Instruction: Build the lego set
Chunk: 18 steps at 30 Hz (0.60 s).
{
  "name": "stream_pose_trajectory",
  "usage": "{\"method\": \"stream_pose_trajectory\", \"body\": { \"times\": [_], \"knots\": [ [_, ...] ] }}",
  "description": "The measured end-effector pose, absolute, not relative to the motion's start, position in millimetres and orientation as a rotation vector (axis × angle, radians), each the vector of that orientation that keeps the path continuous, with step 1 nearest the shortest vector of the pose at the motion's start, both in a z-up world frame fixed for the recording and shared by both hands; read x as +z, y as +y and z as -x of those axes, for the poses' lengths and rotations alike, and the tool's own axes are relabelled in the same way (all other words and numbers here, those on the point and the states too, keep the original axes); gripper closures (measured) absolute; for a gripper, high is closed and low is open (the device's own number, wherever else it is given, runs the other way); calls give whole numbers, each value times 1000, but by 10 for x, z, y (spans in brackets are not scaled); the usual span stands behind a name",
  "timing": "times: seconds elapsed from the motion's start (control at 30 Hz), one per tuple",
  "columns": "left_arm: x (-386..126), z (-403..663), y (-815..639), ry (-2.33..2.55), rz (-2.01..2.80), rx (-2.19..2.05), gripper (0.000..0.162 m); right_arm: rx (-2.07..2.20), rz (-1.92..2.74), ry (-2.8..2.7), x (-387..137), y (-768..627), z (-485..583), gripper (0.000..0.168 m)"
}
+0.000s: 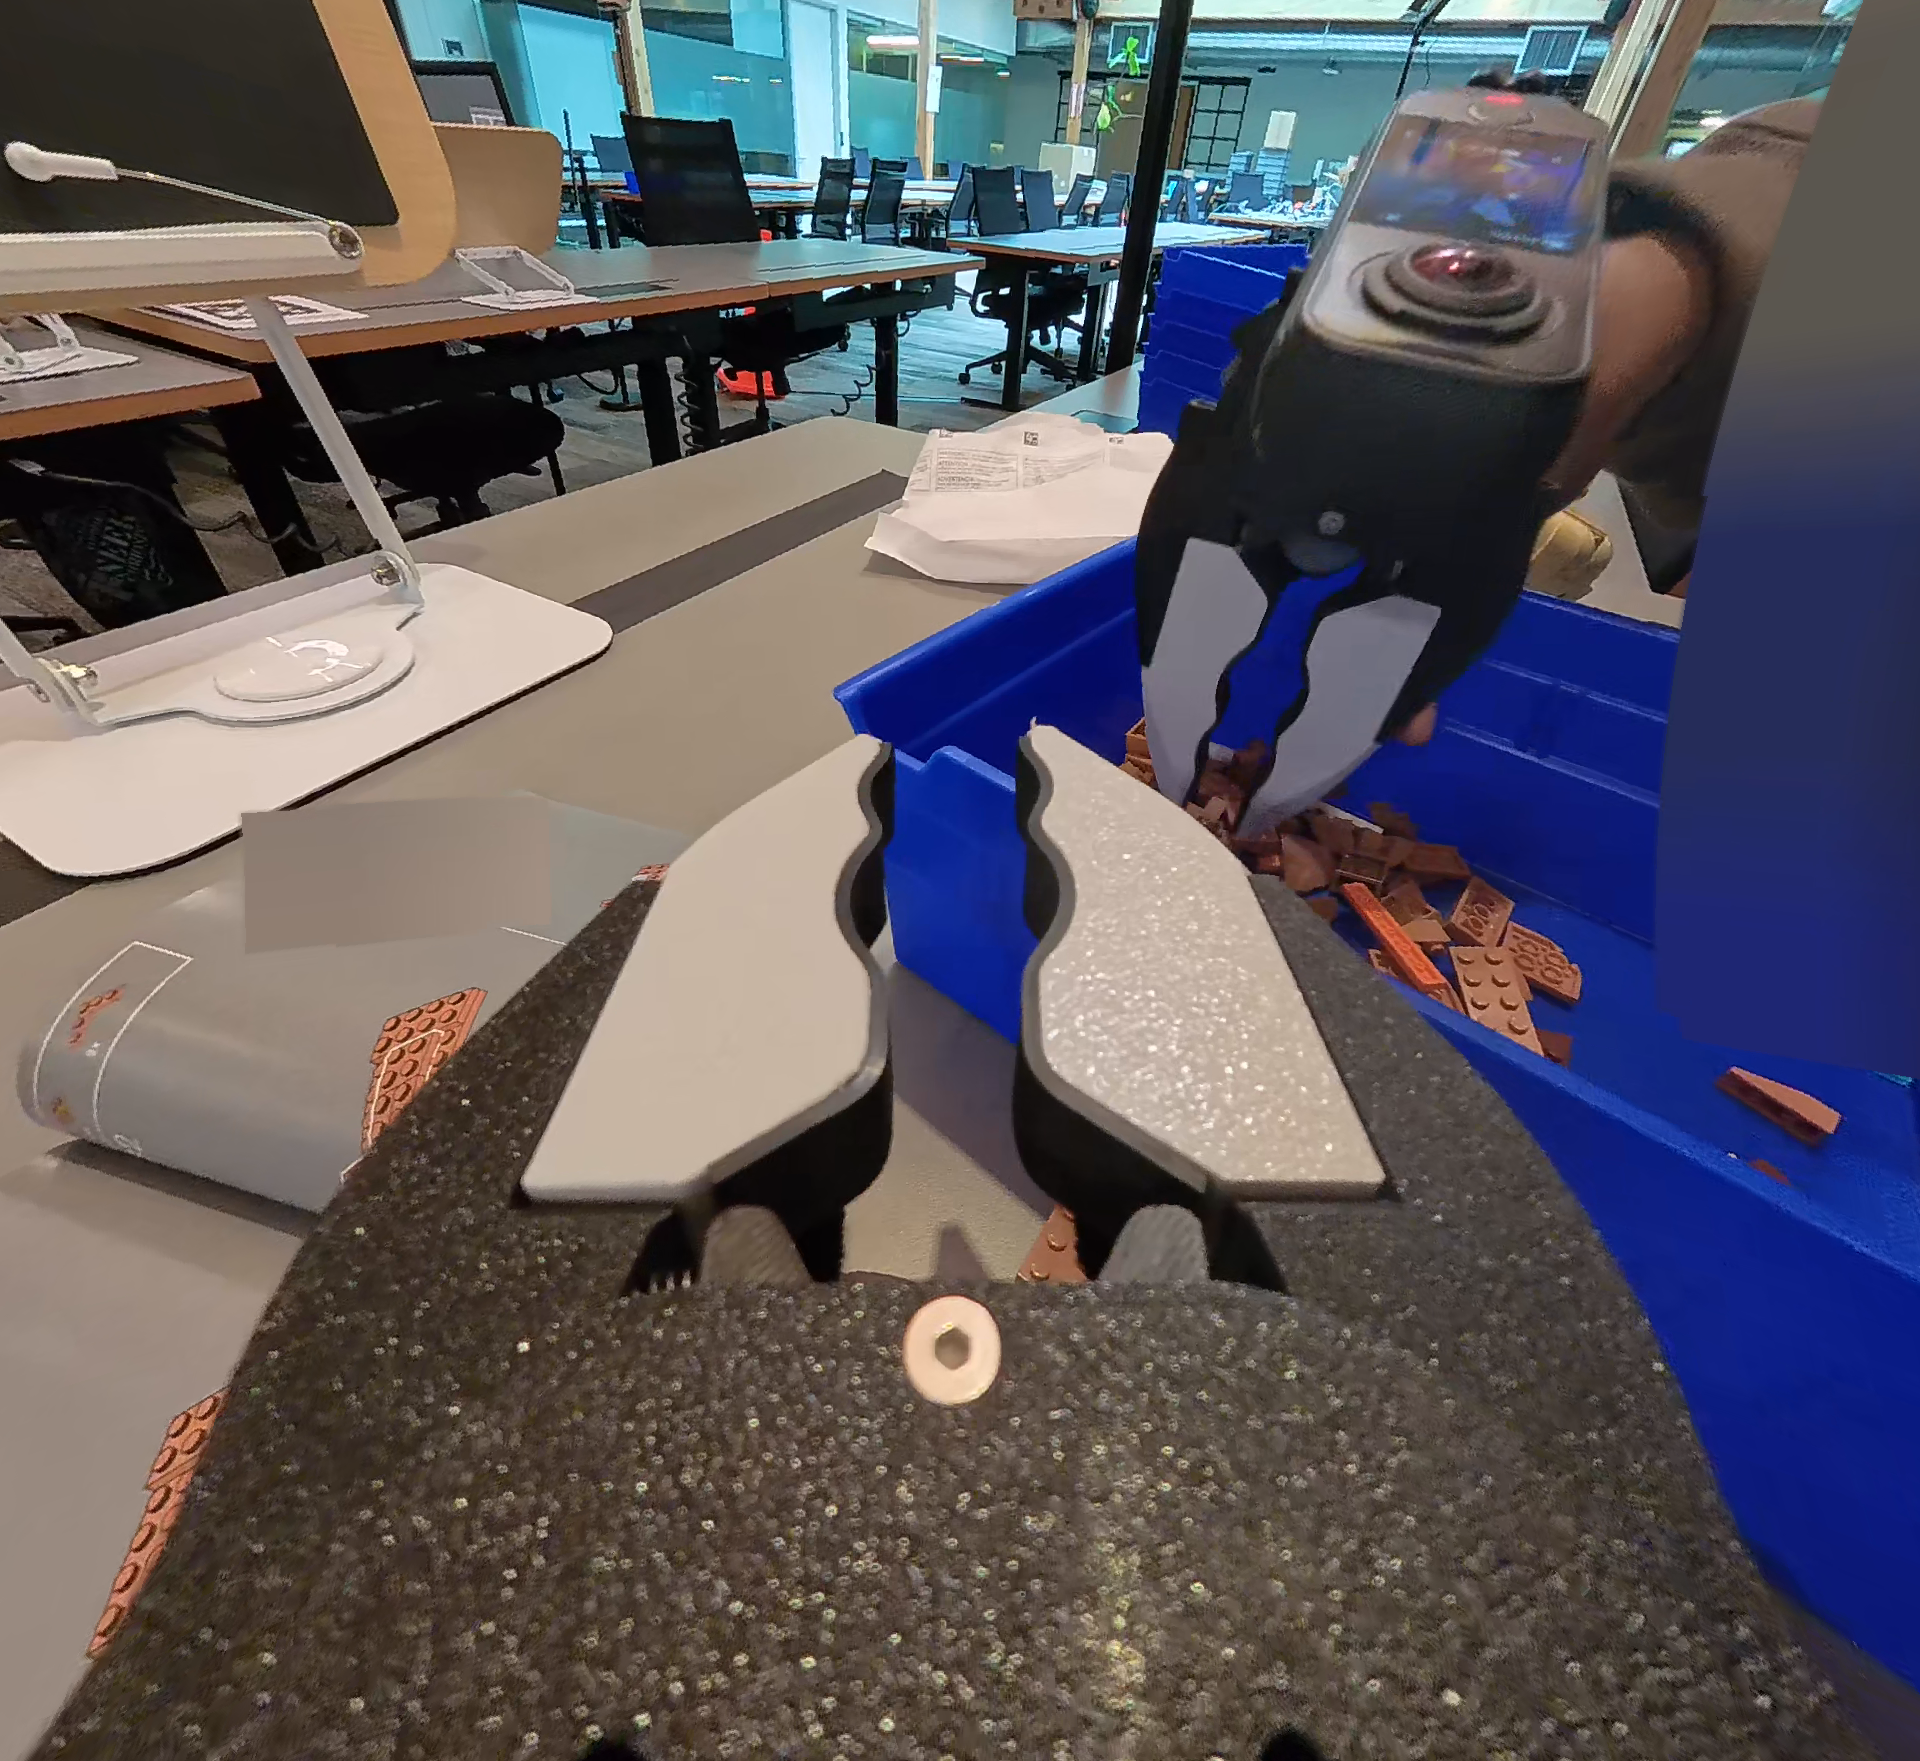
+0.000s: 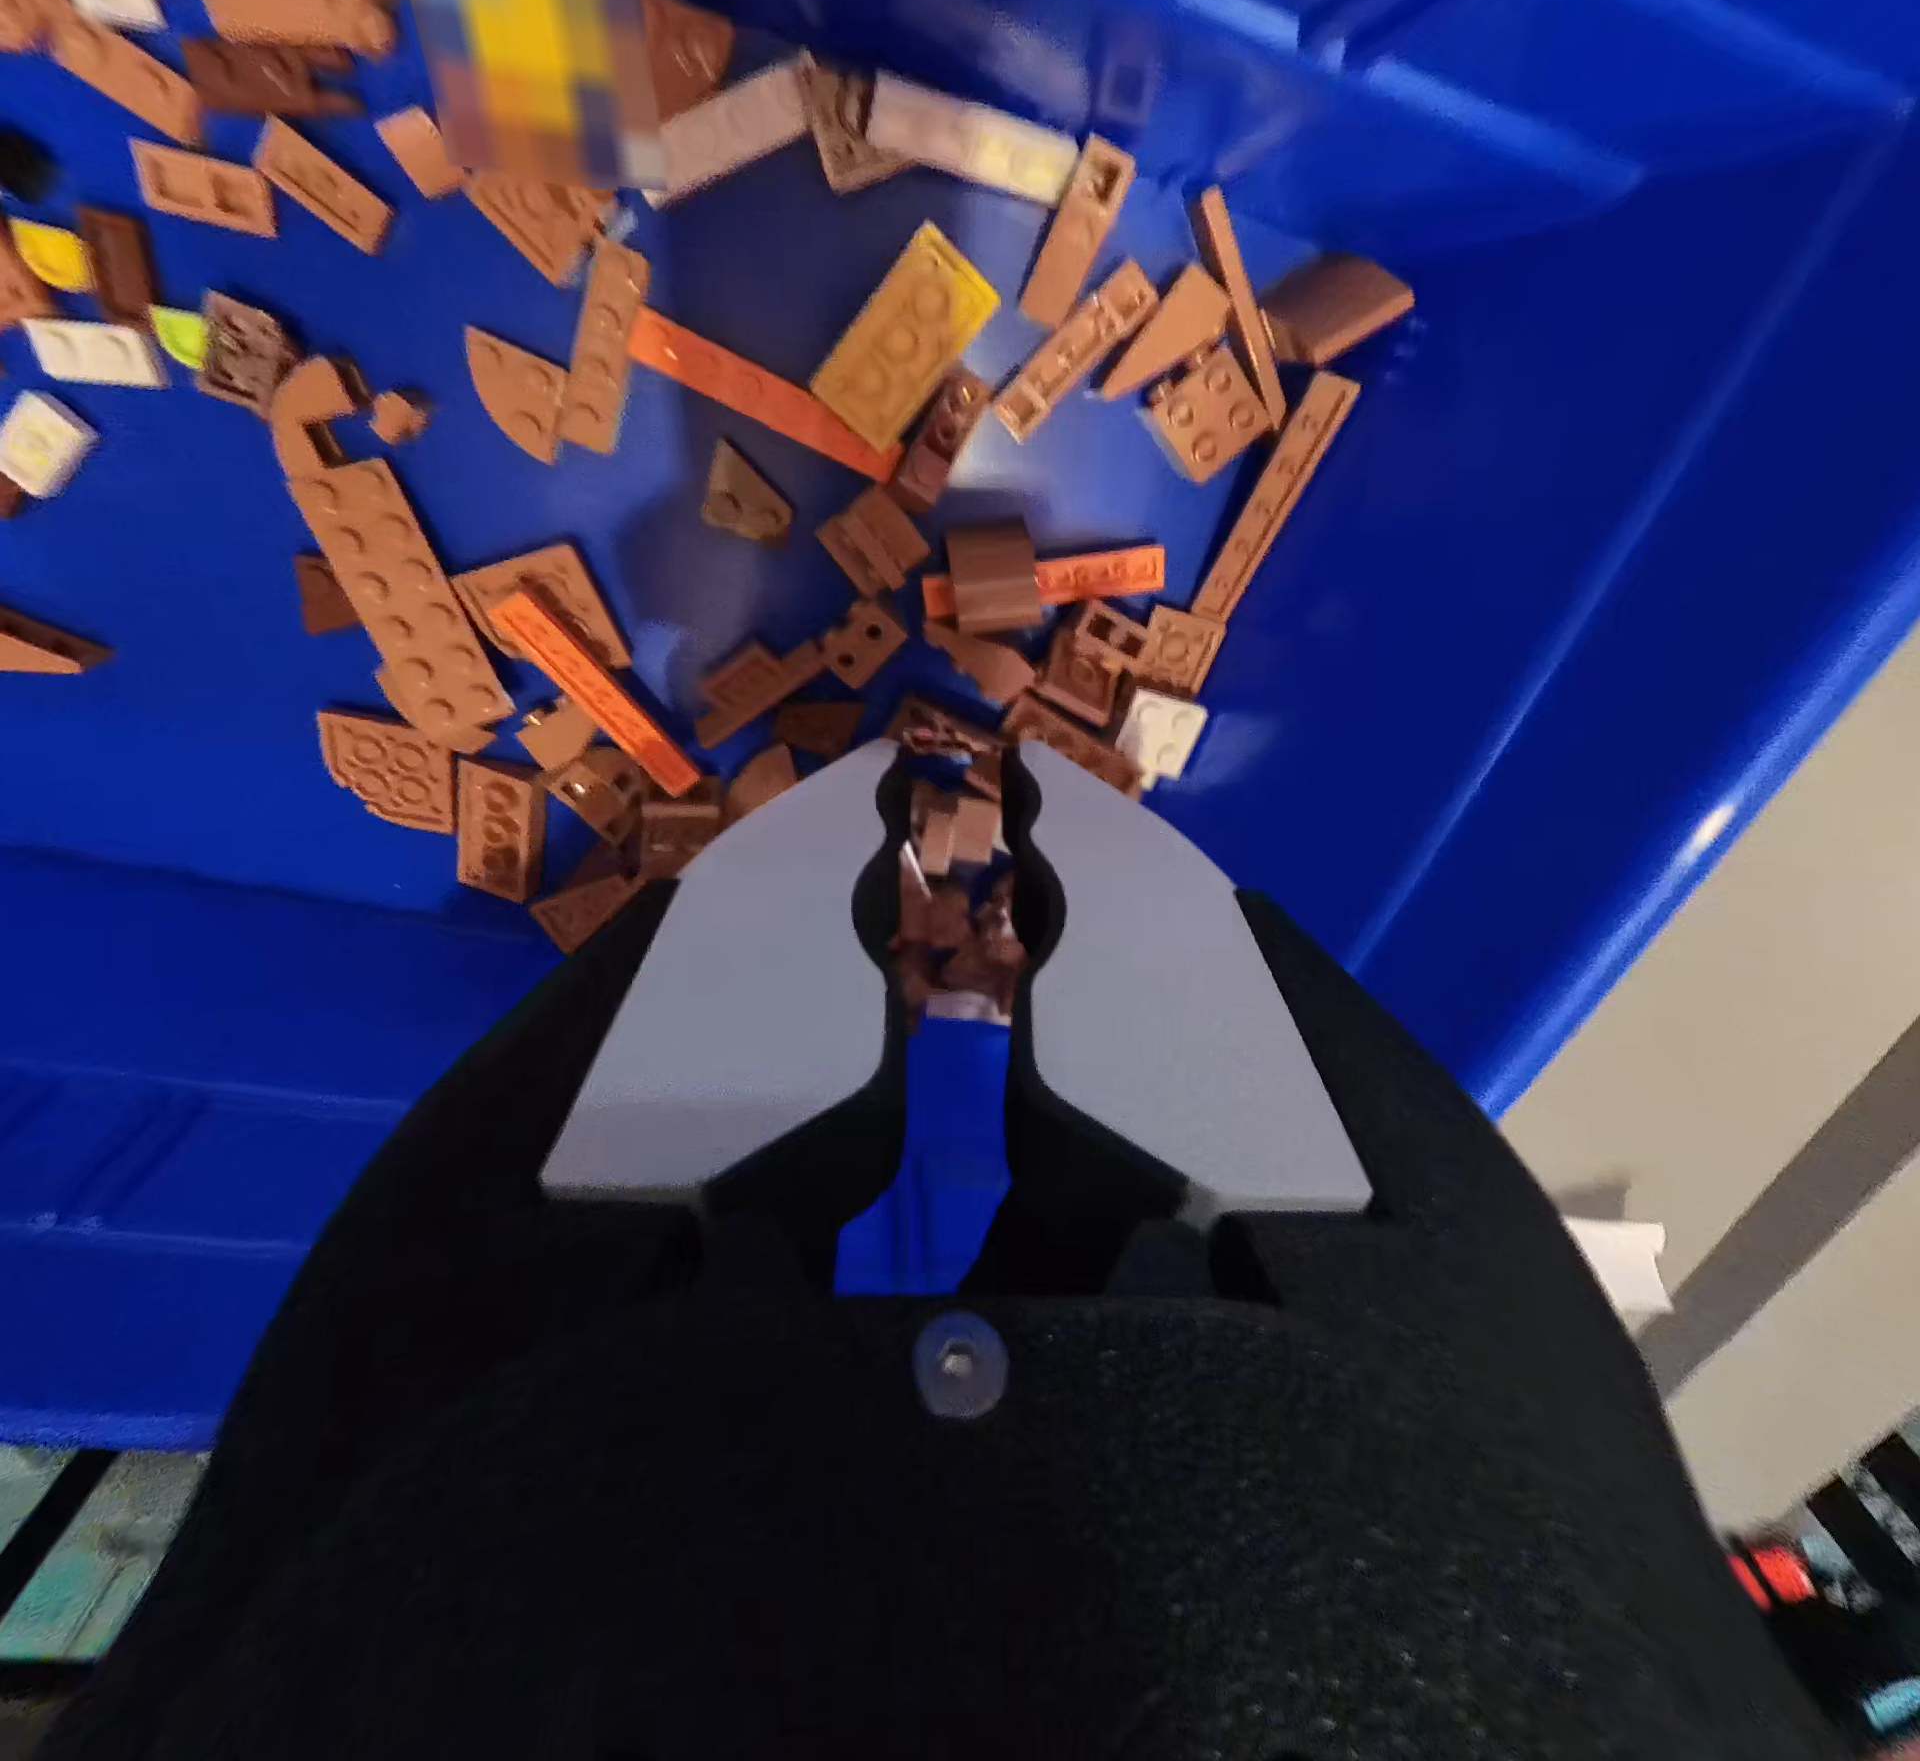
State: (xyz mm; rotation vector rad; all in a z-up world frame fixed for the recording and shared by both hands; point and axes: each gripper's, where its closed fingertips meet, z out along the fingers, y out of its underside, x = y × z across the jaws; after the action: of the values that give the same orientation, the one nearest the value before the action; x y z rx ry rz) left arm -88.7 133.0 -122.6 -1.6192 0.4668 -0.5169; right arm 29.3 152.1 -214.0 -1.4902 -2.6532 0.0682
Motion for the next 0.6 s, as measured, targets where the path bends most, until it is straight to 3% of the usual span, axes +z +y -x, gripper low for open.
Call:
{"method": "stream_pose_trajectory", "body": {
  "times": [0.33,0.43,0.6],
  "knots": [
    [-1223,893,1328,467,1619,-510,140,107,1342,-2778,-2427,1218,-130,155],
    [-1207,900,1323,465,1615,-510,140,62,1364,-2758,-2406,1304,-137,163],
    [-1174,912,1315,462,1607,-509,140,90,1411,-2714,-2300,1382,-136,160]
  ]
}}
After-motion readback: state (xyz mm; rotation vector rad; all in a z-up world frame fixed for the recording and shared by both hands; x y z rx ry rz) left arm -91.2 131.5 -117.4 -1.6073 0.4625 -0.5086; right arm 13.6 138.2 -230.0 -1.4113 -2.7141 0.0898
